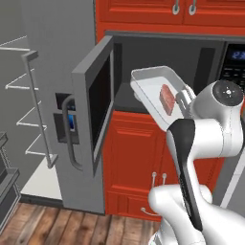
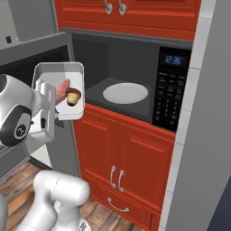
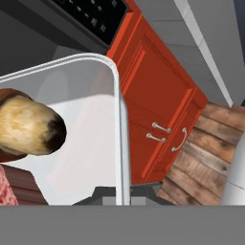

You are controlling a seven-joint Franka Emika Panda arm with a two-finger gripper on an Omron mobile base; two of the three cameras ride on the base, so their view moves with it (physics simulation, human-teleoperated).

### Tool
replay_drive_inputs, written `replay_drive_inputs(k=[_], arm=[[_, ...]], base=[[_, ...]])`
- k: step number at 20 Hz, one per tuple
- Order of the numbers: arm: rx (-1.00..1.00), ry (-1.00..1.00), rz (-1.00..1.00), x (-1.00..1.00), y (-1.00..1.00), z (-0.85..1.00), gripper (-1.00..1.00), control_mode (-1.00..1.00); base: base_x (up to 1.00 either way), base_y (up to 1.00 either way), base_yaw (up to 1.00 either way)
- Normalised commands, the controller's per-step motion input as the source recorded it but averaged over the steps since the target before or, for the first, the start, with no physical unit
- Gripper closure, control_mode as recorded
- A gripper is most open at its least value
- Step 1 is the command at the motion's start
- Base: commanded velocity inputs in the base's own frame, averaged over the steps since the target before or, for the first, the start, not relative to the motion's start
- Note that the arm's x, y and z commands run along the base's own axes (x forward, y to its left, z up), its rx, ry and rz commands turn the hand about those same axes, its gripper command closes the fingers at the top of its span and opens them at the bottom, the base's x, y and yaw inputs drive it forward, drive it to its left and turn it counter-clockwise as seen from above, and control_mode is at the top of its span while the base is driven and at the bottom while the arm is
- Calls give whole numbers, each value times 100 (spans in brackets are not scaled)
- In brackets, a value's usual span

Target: Place the tupperware containing the steak and mushroom meal in the microwave. Close the microwave door and press the start button to reheat the meal.

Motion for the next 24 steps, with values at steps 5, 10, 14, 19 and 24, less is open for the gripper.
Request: replay_drive_inputs(k=[5, 10, 14, 19, 24], arm=[[0, 0, 0, 0, 0, 0, 100, 100], [0, 0, 0, 0, 0, 0, 100, 100], [0, 0, 0, 0, 0, 0, 100, 100], [0, 0, 0, 0, 0, 0, 100, 100], [0, 0, 0, 9, 0, 0, 100, -100]], base=[[0, -32, 0], [12, -22, 0], [21, -16, 0], [25, -3, 0], [7, 0, 0]])
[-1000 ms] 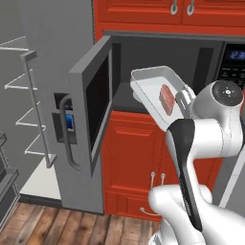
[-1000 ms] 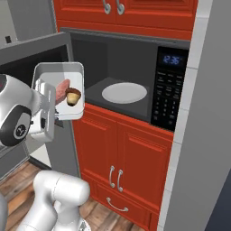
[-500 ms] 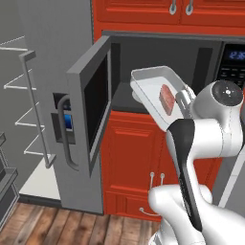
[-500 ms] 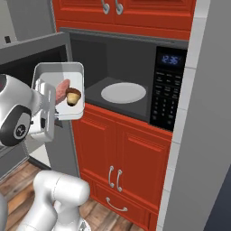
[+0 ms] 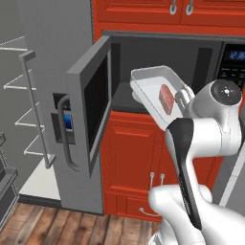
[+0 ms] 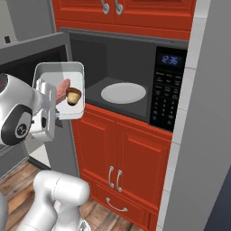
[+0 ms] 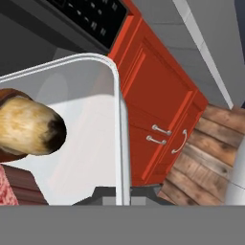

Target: Place the tupperware containing the steak and mushroom meal in the microwave. Close the microwave door and press the start button to reheat the meal.

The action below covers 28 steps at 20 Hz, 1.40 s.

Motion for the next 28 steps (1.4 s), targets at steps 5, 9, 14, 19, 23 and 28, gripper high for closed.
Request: replay_drive_inputs(k=[5, 9, 14, 19, 23, 28], arm=[[0, 2, 0, 19, 0, 0, 100, -100], [0, 6, 0, 23, 0, -8, 100, -100], [0, 10, 0, 19, 0, -14, 100, -100], [0, 14, 0, 21, 0, -20, 100, -100], [0, 6, 0, 24, 0, -18, 100, -100], [0, 0, -1, 10, -20, -10, 100, -100]], base=[[0, 0, 0], [0, 0, 0], [0, 0, 0], [0, 0, 0], [0, 0, 0], [0, 0, 0]])
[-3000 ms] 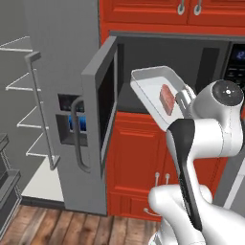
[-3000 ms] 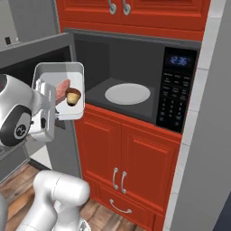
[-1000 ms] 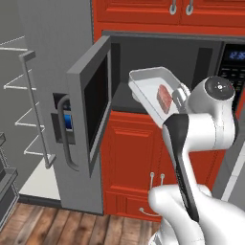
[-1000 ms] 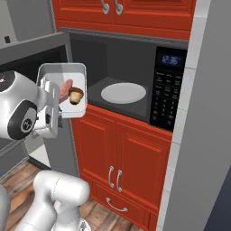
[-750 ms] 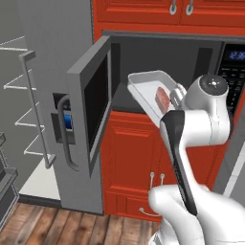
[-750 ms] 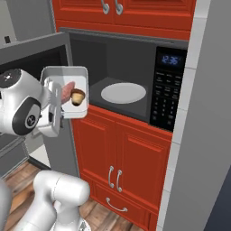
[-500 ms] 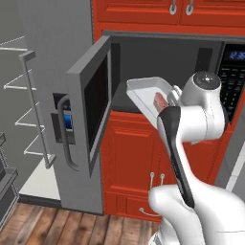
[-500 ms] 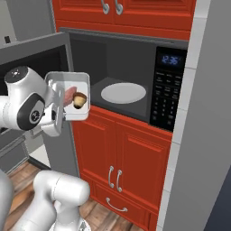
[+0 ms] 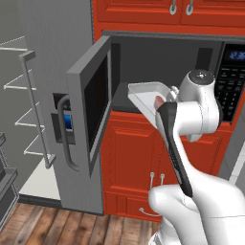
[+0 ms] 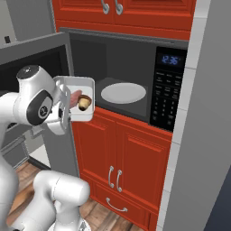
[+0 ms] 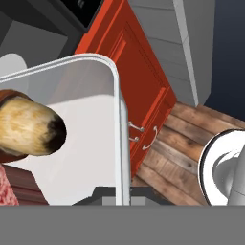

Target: Place the tupperware containing the steak and mushroom meal in the microwave. Close the microwave door and press the start button to reheat the meal.

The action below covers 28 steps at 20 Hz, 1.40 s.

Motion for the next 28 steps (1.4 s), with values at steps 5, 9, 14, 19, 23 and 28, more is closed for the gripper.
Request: replay_drive_inputs(k=[5, 9, 14, 19, 23, 28], arm=[[0, -1, -3, 0, -41, -7, 100, -100], [0, -2, -3, 0, -36, -12, 100, -100], [-6, -1, -1, 7, -30, -17, 100, -100], [-19, -6, 0, 10, -21, -12, 100, -100], [-16, -1, 0, 28, -18, 0, 100, -100], [-2, 0, 0, 44, -14, 0, 100, -100]], base=[[0, 0, 0], [0, 0, 0], [0, 0, 0], [0, 0, 0], [0, 0, 0], [0, 0, 0]])
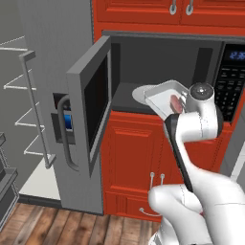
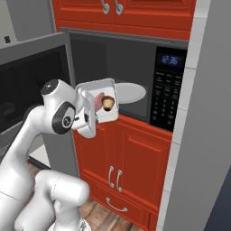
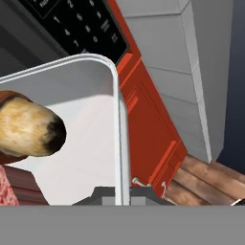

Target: Place the tupperware containing the steak and mushroom meal in the microwave. Close the microwave door and press the start button to reheat the meal.

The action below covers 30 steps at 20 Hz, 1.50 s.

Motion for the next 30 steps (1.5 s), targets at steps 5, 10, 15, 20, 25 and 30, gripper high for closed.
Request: replay_drive_inputs(k=[5, 10, 15, 20, 25, 30], arm=[[3, 0, 5, 47, -25, 0, 100, -100], [5, 0, 11, 49, -21, 2, 100, -100], [1, 1, 11, 53, -6, 0, 100, -100], [0, 5, 7, 57, -4, 0, 100, -100], [0, 2, 0, 54, -2, -4, 100, -100], [0, 0, 0, 51, -1, -9, 100, -100]], base=[[0, 0, 0], [0, 0, 0], [0, 0, 0], [0, 0, 0], [0, 0, 0], [0, 0, 0]])
